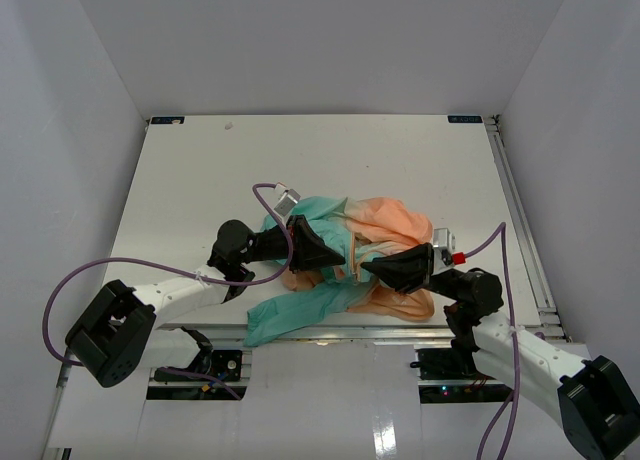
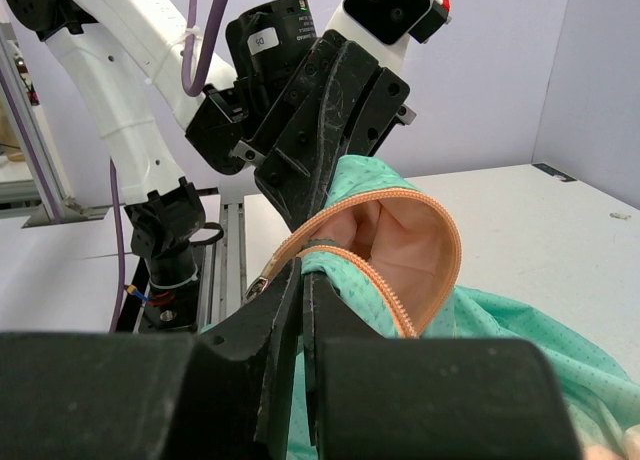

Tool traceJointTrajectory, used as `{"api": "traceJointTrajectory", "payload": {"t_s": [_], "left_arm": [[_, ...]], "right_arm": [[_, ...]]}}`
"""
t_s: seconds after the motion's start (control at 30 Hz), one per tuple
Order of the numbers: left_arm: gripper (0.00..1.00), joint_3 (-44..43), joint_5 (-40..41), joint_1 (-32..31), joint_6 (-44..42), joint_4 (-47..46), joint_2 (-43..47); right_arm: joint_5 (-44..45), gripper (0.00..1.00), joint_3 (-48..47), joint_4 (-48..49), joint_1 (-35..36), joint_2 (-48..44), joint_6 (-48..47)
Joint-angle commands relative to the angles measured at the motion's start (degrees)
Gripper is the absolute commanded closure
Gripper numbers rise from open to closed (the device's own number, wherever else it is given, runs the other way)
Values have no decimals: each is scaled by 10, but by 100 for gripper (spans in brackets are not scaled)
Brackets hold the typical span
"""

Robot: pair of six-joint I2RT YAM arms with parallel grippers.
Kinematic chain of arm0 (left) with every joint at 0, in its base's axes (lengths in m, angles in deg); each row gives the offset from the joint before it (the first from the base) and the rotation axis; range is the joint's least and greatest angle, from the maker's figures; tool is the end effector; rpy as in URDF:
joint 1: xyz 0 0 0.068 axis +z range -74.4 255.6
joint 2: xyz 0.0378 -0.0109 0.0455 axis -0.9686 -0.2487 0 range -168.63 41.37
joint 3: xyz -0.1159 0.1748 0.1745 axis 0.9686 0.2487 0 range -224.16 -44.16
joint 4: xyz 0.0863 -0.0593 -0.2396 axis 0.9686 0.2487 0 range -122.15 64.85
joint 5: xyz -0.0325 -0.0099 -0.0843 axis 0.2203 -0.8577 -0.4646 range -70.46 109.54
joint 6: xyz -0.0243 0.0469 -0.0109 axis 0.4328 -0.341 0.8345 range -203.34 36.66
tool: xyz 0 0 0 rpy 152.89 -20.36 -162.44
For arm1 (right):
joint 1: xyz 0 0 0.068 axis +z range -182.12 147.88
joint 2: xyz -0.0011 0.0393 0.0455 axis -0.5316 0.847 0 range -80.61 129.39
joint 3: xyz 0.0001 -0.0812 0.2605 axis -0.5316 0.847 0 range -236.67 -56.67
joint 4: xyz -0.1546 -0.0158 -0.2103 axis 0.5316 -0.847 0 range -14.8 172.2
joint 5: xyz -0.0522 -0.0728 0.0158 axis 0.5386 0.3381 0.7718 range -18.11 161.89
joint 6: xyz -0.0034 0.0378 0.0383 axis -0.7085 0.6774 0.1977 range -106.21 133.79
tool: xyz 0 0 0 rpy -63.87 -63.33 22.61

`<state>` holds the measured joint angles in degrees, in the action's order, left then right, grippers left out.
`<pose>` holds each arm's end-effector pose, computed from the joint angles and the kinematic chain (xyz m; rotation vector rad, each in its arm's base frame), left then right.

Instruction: Zip up the jacket

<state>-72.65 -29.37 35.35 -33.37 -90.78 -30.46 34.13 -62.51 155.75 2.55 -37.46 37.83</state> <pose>0.1742 -0.1826 0.2655 0.7340 1.5105 -1.8020 0.1036 0.0980 0.2537 -0.7387 0.9021 1.2228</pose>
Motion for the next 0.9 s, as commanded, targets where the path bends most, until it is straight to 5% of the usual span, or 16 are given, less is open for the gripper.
{"api": "traceJointTrajectory", "payload": {"t_s": [0.0,0.87], "left_arm": [[100,-7,1,-3,-8,-5,14],[100,-10,7,-2,-16,7,19]], "right_arm": [[-7,92,-25,64,6,1,6],[-9,92,-30,49,11,-2,1]]}}
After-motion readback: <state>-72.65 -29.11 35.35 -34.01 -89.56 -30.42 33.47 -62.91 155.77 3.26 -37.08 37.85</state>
